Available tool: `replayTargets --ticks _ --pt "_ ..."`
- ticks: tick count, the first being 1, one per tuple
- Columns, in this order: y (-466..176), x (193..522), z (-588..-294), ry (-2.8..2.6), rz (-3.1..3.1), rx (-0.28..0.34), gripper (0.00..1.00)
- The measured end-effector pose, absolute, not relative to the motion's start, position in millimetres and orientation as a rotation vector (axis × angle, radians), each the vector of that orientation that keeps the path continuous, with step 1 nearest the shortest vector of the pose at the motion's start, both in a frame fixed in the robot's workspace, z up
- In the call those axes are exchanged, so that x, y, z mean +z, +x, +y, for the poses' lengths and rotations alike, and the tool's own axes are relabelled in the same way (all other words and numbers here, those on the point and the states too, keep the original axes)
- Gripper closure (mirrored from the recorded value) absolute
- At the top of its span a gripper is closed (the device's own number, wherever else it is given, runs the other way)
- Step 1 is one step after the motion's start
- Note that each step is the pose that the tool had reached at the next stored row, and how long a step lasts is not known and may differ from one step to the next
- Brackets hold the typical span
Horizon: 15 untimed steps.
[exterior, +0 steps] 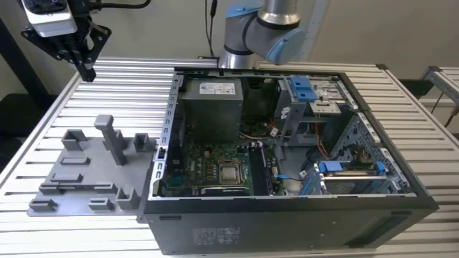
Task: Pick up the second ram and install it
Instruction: 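Reach for the second ram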
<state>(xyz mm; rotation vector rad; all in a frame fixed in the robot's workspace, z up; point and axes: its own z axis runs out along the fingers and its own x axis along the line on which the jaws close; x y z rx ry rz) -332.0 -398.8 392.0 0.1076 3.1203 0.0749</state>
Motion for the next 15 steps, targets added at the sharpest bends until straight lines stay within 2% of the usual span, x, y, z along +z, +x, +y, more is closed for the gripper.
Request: replayTargets --ticks 15 --pt "-370 390 -399 0.107 3.12 0.075 0.89"
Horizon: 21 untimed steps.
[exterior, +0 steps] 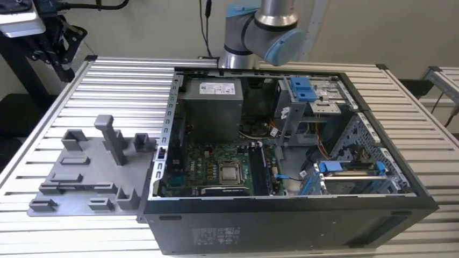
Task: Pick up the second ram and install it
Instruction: 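Reach for the second ram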
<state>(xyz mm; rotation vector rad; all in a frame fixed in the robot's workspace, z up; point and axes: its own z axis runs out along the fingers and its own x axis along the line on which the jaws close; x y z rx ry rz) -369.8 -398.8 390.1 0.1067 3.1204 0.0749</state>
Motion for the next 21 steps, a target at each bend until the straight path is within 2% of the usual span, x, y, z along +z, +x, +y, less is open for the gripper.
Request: replayTargets --ticks 10,21 --pt "-373 390 -400 0.106 3.121 0.075 0.89" --pt "-373 384 -423 0.106 3.12 0.075 0.89"
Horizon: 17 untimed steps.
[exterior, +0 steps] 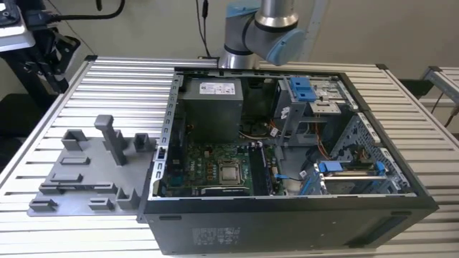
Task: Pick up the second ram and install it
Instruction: 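Reach for the second ram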
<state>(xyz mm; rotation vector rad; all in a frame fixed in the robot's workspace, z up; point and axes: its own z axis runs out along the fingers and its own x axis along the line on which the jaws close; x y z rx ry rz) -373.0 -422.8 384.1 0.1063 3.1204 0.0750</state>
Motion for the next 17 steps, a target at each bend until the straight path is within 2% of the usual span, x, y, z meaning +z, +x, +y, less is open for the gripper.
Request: replayTargets --ticks 17 --pt "-373 375 -462 0.106 3.12 0.075 0.89"
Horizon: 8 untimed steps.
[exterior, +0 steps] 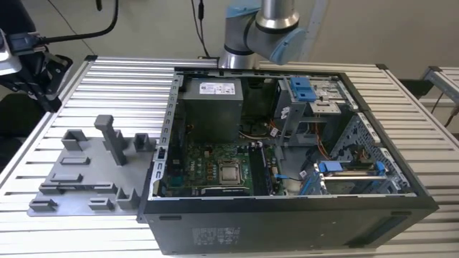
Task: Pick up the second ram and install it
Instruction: 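Reach for the second ram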
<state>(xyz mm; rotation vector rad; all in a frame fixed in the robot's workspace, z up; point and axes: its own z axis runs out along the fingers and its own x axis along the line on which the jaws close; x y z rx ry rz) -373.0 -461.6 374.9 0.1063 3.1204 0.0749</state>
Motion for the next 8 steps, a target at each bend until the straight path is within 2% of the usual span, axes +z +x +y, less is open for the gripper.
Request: replayTargets --ticks 8 --pt "-373.0 373.4 -464.2 0.106 3.12 0.075 0.89"
